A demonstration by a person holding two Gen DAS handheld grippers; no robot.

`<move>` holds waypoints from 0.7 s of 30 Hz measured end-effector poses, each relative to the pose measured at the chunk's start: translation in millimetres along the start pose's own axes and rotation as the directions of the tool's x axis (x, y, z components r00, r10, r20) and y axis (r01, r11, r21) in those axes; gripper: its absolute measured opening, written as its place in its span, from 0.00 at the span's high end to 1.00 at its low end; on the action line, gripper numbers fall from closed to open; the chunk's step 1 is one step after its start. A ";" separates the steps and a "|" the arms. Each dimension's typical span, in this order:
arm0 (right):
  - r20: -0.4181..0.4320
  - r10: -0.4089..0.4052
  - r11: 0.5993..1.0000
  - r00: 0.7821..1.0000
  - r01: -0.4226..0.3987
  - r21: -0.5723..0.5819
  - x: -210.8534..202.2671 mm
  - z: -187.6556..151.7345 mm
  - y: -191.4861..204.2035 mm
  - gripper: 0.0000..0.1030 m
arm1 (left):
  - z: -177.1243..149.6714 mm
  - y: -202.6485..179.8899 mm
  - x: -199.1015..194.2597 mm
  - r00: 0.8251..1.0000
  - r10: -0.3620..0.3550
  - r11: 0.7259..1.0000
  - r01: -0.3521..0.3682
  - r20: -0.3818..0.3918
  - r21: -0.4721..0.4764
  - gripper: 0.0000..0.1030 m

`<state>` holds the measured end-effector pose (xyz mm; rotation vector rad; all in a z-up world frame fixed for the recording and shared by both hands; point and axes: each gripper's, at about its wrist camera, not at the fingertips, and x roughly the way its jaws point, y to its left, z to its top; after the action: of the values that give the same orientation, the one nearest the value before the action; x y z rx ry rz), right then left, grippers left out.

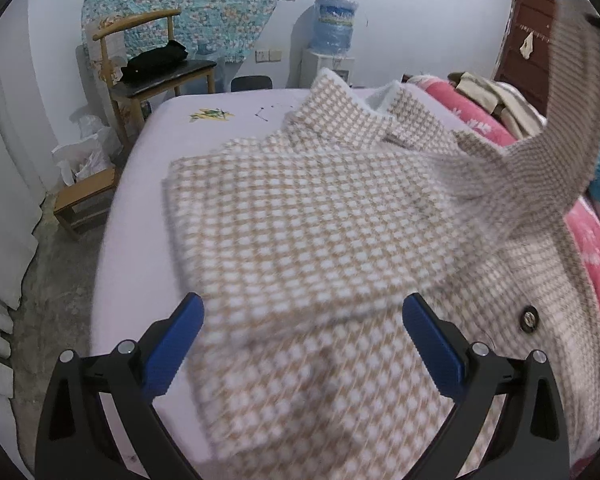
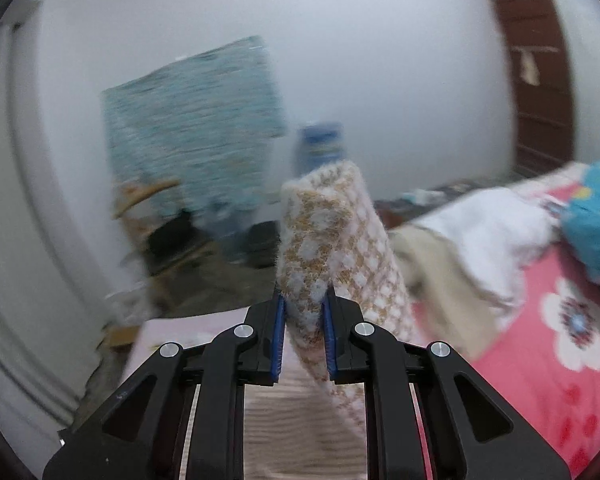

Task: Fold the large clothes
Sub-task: 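Lift the sleeve and lay it across the coat front, open right tool, then grasp the coat hem with the left tool while the right tool grasps beside it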

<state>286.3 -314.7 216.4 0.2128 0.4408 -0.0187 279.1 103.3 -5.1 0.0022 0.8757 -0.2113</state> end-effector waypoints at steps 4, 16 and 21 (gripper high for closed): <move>-0.044 0.142 0.987 0.989 -0.144 -0.066 22.1 -13.6 67.6 0.86 | -8.7 14.9 -24.7 0.998 -0.043 0.999 0.043 0.041 -0.007 0.06; -0.476 0.348 0.828 0.808 -0.503 -0.248 96.2 -145.9 195.7 0.31 | -21.5 29.2 -63.7 0.976 -0.178 0.984 0.178 0.123 0.013 0.14; -0.458 0.273 0.907 0.846 -0.385 -0.171 111.9 -133.8 122.6 0.30 | -9.5 31.0 -56.0 0.963 -0.234 0.972 0.236 0.131 -0.001 0.22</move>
<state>339.0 -163.8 75.3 0.0305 0.8329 0.4359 242.8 144.8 28.9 -0.1307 0.7463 -0.4216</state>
